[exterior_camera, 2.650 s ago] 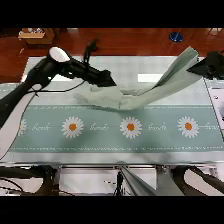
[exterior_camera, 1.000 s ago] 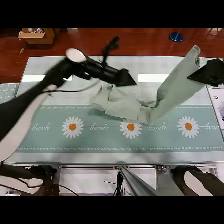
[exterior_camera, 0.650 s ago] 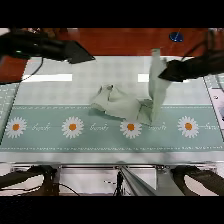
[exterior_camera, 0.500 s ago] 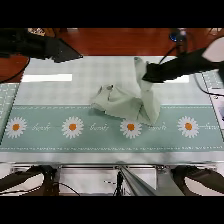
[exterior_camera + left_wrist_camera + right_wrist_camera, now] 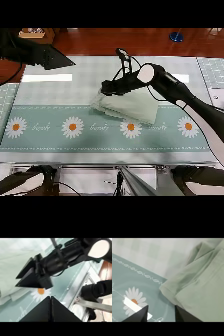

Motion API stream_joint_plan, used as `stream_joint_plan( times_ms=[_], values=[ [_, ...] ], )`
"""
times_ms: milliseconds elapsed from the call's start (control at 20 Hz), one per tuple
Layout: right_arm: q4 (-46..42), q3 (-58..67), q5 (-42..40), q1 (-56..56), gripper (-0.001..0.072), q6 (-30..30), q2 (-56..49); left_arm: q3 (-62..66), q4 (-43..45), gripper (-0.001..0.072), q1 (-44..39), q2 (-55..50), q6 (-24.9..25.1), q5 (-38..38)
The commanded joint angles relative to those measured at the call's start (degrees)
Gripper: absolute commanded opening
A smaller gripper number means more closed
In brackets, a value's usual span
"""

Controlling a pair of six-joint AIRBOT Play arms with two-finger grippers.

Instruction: Fold the shirts.

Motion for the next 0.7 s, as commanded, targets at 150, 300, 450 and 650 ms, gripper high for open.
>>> stream_joint_plan(
  times_ms=[150, 300, 450, 650],
  values=[
    [-17.92, 0.0, 18.91, -11.63, 0.0427, -1.55, 11.23, -6.51, 9.2, 0.0033, 0.11, 0.13, -0.02, -0.24],
    [-31.39, 0.0, 31.12, -23.74, 0.0443, -3.08, 17.55, -8.94, 14.49, 0.0065, 0.11, -0.22, -0.02, -0.26],
    [-31.52, -0.61, 40.02, -39.23, 0.0442, -9.01, 18.58, -9.33, 20.22, 0.0074, 0.22, -0.46, -0.02, -0.26],
    [-16.79, -10.84, 38.38, -54.66, 0.0501, -11.89, 18.58, -9.33, 28.83, 0.0286, 0.39, -0.46, -0.33, -0.26]
  ],
)
